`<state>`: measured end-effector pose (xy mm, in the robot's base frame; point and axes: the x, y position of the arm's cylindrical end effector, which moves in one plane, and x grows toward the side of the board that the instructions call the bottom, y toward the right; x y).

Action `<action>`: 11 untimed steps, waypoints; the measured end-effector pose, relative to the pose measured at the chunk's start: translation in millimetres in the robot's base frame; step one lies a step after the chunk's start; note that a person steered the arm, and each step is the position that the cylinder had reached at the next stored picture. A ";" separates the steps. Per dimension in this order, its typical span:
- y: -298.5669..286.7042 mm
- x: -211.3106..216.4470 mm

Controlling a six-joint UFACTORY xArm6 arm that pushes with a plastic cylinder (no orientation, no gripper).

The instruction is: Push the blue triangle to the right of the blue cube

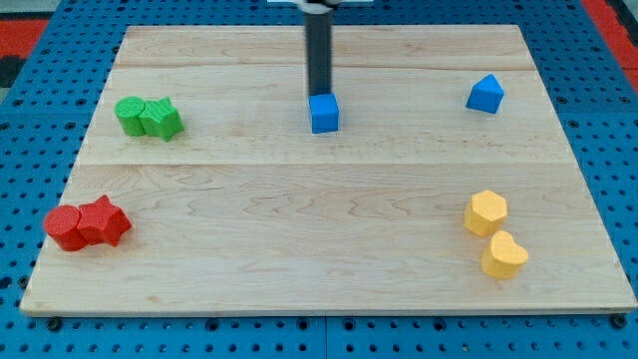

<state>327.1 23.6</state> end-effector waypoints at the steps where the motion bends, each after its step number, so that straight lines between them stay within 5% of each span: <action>1: -16.4 20.7; 2: -8.9 29.9; 5: 223.1 31.3; 7: 186.4 -2.6; 9: -2.3 2.2; 11: 44.4 -32.6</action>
